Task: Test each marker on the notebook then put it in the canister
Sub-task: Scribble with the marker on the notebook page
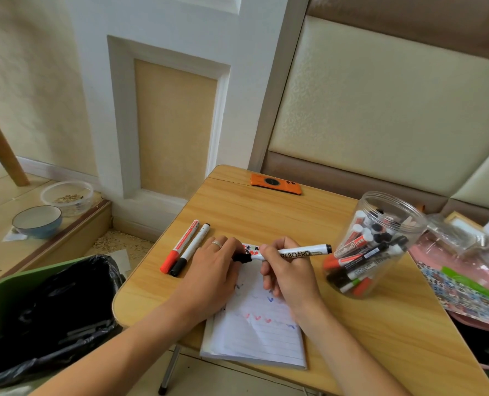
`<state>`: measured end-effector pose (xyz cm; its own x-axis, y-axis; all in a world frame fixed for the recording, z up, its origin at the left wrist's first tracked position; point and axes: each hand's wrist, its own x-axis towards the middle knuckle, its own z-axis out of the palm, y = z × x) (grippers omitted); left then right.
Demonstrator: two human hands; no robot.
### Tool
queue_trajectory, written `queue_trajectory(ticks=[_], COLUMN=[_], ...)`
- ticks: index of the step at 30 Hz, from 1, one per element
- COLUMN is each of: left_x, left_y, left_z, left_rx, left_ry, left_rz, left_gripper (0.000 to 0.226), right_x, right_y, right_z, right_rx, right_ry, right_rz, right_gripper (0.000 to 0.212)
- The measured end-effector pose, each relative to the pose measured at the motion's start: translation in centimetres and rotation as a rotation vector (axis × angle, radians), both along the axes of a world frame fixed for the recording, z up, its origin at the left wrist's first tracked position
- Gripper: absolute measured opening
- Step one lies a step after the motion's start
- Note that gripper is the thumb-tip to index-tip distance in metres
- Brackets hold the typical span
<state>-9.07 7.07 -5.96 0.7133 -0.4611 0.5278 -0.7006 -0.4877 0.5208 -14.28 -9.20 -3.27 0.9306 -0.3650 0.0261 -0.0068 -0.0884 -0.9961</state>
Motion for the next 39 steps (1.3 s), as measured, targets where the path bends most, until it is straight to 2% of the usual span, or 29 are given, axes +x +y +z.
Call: queue_trajectory(ticks=[7, 13, 14, 16, 18, 21, 24, 28, 32, 33, 39], left_x=[0.0, -0.3, -0.3, -0.3, -0.3, -0.3, -0.8, -1.2, -0.6, -0.5, -0.4], left_y=[0.0, 0.1, 0.1, 0.1, 0.1, 0.2, 0.3, 0.5, 0.8, 0.8, 0.6], left_z=[0.1, 0.5, 0.6, 0.6, 0.5, 0.6, 1.0, 1.6, 1.7, 1.6, 1.4], left_rx=[0.013, 0.024, 0.020, 0.003, -0.016, -0.007, -0.015, -0.187, -0.188, -0.178, -0.276], left_ry=[-0.019, -0.049, -0.049, -0.044, -0.037, -0.028, -0.050, 0.006, 0.087, 0.103, 0.175], left_rz=[-0.014, -0.115, -0.130, -0.137, -0.112, -0.092, -0.115, -0.138, -0.194, -0.208, -0.158], left_gripper=[0.022, 0.016, 0.014, 0.015, 0.012, 0.009, 0.006, 0.008, 0.043, 0.045, 0.026], right_x=[0.0, 0.1, 0.0, -0.1, -0.1, 0.2, 0.4, 0.3, 0.1, 0.1, 0.5], right_y=[-0.1, -0.2, -0.3, -0.3, -0.4, -1.2, -1.8, -1.0, 0.1, 0.2, 1.0], right_z=[0.0, 0.5, 0.6, 0.7, 1.0, 1.4, 1.5, 1.3, 1.0, 0.9, 0.4], right_rx=[-0.019, -0.038, -0.041, -0.059, -0.010, 0.291, 0.381, 0.356, 0.285, 0.272, 0.182], right_ry=[-0.034, -0.011, -0.002, 0.037, 0.093, 0.055, -0.011, -0.040, -0.003, 0.004, -0.001], right_rz=[0.071, 0.143, 0.156, 0.151, 0.075, -0.082, -0.117, -0.032, -0.019, -0.030, -0.095], right_gripper=[0.020, 0.018, 0.021, 0.040, 0.052, 0.032, 0.015, 0.014, 0.013, 0.017, 0.022])
